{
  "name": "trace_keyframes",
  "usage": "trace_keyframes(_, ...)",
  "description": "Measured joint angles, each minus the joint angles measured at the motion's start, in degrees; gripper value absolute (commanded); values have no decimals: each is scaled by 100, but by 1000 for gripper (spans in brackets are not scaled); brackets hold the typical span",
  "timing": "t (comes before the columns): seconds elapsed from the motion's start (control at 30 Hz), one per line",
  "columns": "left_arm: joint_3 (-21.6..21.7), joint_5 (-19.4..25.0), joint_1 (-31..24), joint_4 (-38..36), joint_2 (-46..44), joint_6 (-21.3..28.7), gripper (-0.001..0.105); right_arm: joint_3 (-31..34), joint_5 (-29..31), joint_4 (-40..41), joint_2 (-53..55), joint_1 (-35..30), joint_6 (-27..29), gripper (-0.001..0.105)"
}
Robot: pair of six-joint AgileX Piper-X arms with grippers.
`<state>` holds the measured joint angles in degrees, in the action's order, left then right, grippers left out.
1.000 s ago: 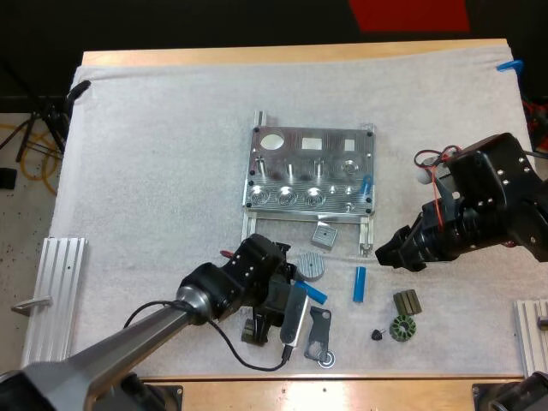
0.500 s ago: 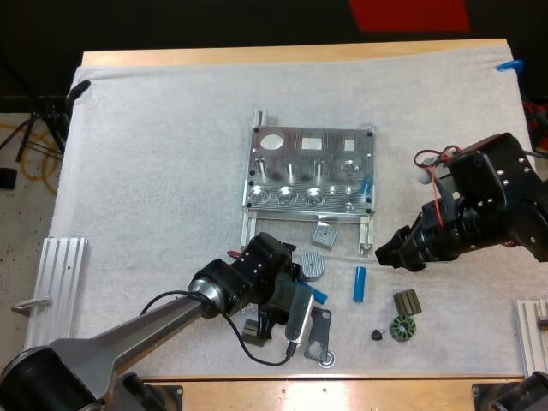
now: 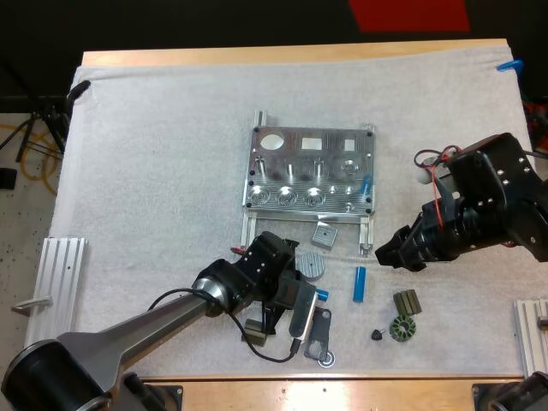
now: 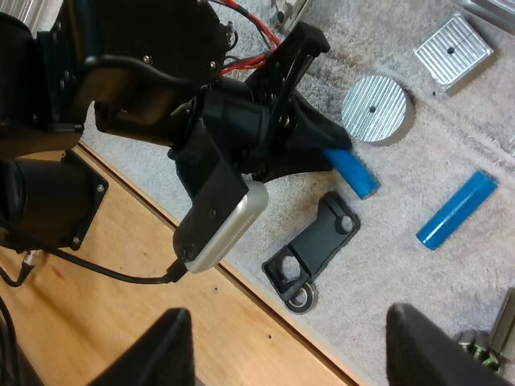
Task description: Load cells from right to left
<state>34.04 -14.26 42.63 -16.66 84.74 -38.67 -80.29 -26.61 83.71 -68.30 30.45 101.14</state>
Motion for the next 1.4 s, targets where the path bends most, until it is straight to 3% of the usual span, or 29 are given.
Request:
trace_keyframes(0.1, 0, 127, 0, 28, 0, -133, 0, 0, 0, -23, 0, 0, 0, 52)
trace_keyframes(0.37, 40, 591, 8, -434, -147, -1298, 0, 0, 0, -24, 0, 0, 0, 52)
trace_keyframes(0.77, 15, 487, -1, -1486, -1588, -2241, 0, 153, 41, -435, 15, 0, -204, 52)
trace_keyframes(1.07, 15, 464, -1, -1640, -3120, -3072, 0, 1101, -861, -1286, 14, 0, -701, 52)
trace_keyframes(1.4, 15, 464, -1, -1640, -3787, -3115, 0, 1818, -1843, -3056, 14, 0, -1968, 52)
